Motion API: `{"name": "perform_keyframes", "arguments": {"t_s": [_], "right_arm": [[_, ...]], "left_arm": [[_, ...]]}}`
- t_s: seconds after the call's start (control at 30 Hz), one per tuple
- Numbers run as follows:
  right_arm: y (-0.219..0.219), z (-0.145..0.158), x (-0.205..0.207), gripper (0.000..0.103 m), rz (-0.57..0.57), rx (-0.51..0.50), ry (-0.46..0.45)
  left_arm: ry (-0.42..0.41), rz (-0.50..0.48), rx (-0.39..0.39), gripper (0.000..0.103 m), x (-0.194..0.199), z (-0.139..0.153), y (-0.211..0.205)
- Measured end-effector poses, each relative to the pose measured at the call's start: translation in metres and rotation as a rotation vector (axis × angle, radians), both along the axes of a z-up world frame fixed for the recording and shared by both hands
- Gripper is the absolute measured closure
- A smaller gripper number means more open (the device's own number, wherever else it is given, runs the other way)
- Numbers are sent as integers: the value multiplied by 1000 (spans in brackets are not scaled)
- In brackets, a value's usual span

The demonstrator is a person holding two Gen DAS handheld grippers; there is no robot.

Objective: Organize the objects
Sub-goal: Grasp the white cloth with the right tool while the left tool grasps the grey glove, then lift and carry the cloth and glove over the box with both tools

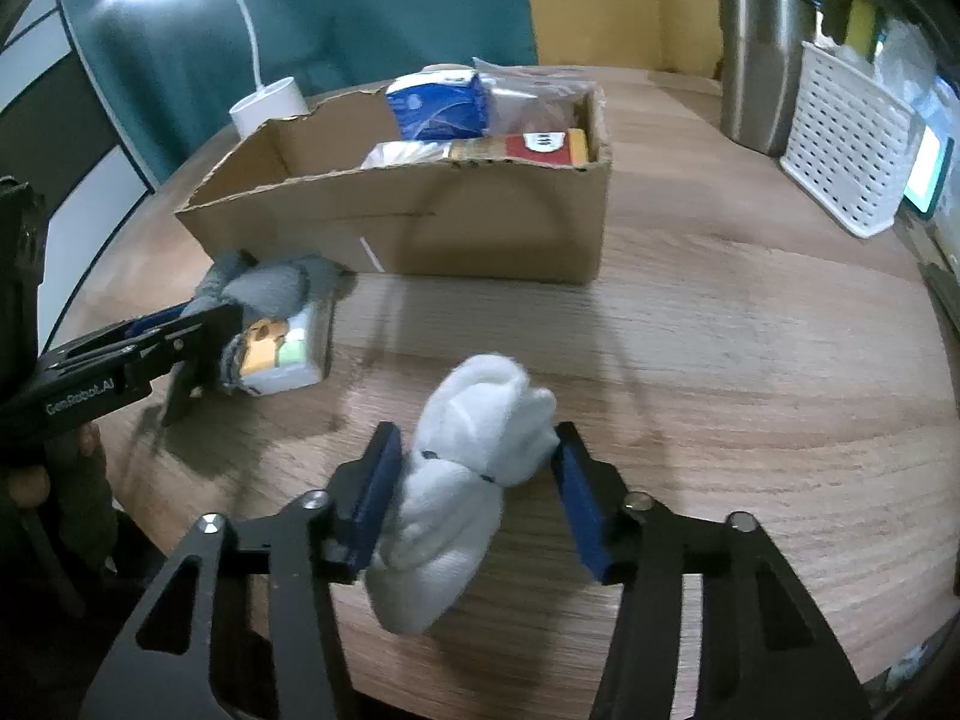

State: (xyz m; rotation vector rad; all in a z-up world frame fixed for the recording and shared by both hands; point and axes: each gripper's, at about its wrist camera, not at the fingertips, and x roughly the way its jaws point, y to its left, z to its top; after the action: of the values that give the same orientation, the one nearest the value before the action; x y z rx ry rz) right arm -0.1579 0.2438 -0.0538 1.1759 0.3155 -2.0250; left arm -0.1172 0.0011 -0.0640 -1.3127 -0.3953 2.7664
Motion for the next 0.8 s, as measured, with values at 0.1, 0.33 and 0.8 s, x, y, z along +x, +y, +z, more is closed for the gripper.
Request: {"name": "perform_keyframes", "arguments": {"t_s": [0.1, 0.33, 0.8], "right_arm": [[-1, 1, 1, 56, 2, -8, -4], [-4, 6, 5, 62, 54, -54, -27], [-12, 26, 4, 62, 77, -84, 14]], "left_arm": [[9, -4, 6, 53, 2, 1, -2], [36, -10, -4, 55, 7, 11, -5], [122, 29, -28, 55, 25, 42, -13]]}}
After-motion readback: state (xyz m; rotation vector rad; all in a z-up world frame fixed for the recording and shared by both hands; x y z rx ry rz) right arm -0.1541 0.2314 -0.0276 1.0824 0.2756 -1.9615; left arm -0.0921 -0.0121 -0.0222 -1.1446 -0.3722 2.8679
